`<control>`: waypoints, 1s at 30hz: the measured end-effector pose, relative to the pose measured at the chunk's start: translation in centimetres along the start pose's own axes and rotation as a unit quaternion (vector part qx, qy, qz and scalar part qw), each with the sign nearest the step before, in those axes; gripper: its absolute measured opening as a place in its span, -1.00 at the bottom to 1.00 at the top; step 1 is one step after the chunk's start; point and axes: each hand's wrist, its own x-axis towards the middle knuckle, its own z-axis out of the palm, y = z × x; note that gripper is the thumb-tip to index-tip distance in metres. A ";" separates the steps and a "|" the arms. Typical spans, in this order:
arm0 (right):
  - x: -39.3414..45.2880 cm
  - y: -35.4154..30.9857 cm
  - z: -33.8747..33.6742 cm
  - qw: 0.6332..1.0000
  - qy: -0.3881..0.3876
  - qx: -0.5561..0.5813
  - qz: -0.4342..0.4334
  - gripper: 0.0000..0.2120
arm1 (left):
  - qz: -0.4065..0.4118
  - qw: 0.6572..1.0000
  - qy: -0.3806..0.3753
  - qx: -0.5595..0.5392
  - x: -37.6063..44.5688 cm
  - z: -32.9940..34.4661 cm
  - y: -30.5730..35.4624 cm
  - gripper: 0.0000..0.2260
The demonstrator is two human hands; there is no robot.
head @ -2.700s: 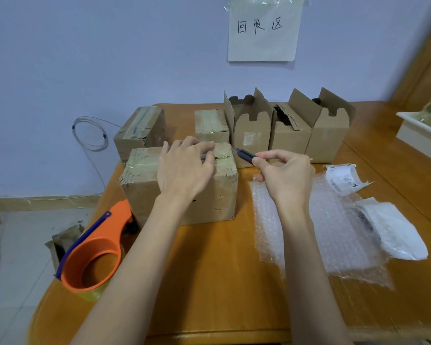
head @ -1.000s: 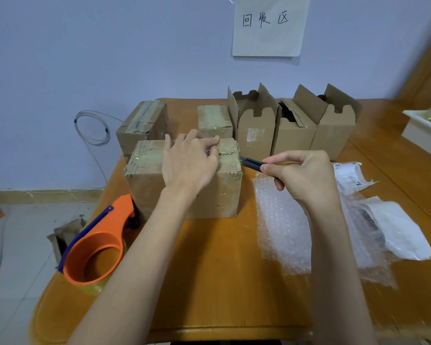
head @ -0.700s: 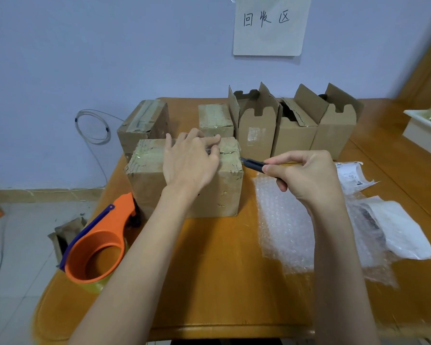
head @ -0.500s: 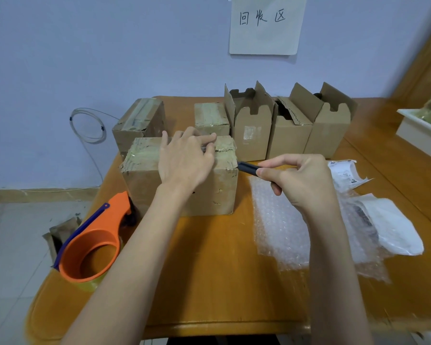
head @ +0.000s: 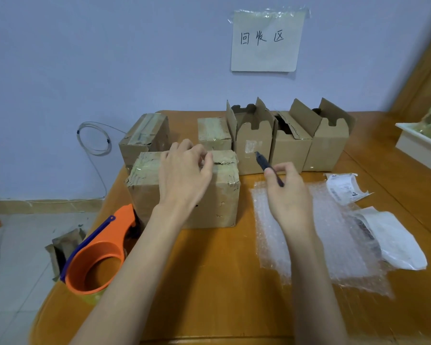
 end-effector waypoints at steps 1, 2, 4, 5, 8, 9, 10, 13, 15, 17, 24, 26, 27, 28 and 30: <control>0.0 0.2 0.8 1.000 -0.016 -0.024 0.000 -0.86 | 0.000 1.000 -0.001 0.007 -0.1 -0.1 0.1 -0.75; 0.1 0.4 1.6 0.998 -0.038 -0.048 0.007 -0.86 | -0.002 1.000 0.000 0.015 -0.3 -0.2 0.1 -0.76; 0.0 0.6 2.8 0.993 -0.085 -0.079 0.037 -0.79 | -0.005 0.999 0.002 0.038 -0.8 0.1 0.3 -0.75; -0.1 0.7 3.3 0.990 -0.100 -0.088 0.051 -0.75 | -0.005 0.999 0.002 0.053 -1.2 0.4 0.3 -0.75; -0.6 0.7 4.8 0.982 -0.111 -0.131 0.074 -0.60 | -0.003 0.997 0.007 0.079 -2.0 1.1 0.4 -0.69; -0.8 0.7 5.2 0.977 -0.113 -0.165 0.075 -0.58 | -0.003 0.997 0.009 0.079 -2.1 1.3 0.3 -0.67; -0.9 0.7 5.4 0.970 -0.116 -0.201 0.077 -0.57 | -0.002 0.997 0.010 0.079 -2.2 1.4 0.3 -0.66; -1.0 1.0 5.5 0.951 -0.131 -0.262 0.097 -0.58 | 0.014 0.997 0.011 0.075 -2.3 1.4 0.2 -0.68; -0.8 1.4 5.7 0.948 -0.134 -0.273 0.093 -0.61 | 0.021 0.997 0.009 0.069 -2.2 1.4 0.0 -0.69; -0.5 1.7 5.6 0.979 -0.065 -0.189 0.042 -0.70 | 0.024 0.998 0.008 0.066 -2.2 1.4 0.0 -0.70; 2.4 -1.6 4.9 0.965 -0.138 0.223 0.026 -0.53 | 0.045 0.999 0.008 0.026 -2.4 0.8 -0.3 -0.70; 2.9 -2.0 5.2 0.956 -0.170 0.237 0.024 -0.51 | 0.051 0.999 0.008 0.011 -2.4 0.6 -0.4 -0.72; 2.9 -1.9 5.2 0.955 -0.172 0.239 0.017 -0.56 | 0.055 0.998 0.006 0.005 -2.4 0.5 -0.5 -0.74; 2.9 -1.9 5.2 0.957 -0.166 0.236 0.011 -0.64 | 0.062 0.998 0.005 -0.002 -2.3 0.4 -0.6 -0.75; 2.9 -1.4 5.3 0.965 -0.140 0.222 0.002 -0.74 | 0.078 0.997 0.001 -0.026 -2.1 0.2 -1.0 -0.77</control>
